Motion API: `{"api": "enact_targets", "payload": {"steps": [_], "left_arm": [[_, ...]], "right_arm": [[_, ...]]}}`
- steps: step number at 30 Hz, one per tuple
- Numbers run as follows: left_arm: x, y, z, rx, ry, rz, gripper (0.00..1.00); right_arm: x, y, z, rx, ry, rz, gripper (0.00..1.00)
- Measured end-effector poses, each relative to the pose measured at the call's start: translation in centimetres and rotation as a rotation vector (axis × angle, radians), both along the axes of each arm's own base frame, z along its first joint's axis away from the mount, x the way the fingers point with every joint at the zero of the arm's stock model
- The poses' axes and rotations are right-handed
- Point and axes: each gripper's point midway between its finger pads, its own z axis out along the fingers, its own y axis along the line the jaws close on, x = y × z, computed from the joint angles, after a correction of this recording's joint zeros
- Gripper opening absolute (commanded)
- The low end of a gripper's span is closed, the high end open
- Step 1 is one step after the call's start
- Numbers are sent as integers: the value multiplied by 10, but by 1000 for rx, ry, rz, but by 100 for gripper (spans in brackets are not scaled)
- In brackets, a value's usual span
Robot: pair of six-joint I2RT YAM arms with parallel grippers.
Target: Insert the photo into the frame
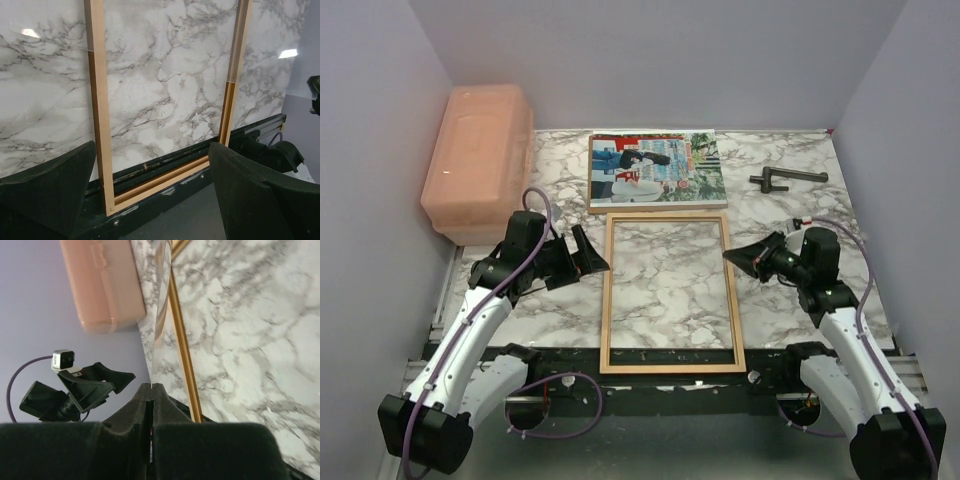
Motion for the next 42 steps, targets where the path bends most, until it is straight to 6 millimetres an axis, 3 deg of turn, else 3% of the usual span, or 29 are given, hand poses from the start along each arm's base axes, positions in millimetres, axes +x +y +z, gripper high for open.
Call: {"api": "enact_targets", "payload": {"steps": [4,6,10,15,18,25,36,42], "left_arm": [[-12,-1,-17,-32,38,28,97],[-18,-2,-30,-39,73,38,97],[-26,-2,-51,-45,129,58,97],[-28,-3,-68,-65,169,92,96],[-25,-4,-72,-76,177,109,94],[-2,-11,-84,-100,208,161,90],[35,-11,-113,-156,235,266,77],[37,-11,-131,-211,234,317,60]], "right_arm": [[-29,-4,-32,-20,90,-4,53],[-44,-6,-48,-34,137,-2,67],[-63,-10,-61,-61,185,-8,78],[-65,-15,-80,-122,278,-14,81],[-55,-21,-86,-190,333,-14,82],[-17,-28,-74,-299,302,-1,83],[18,-27,-77,-322,277,9,83],[28,-26,-72,-314,241,1,83]]}}
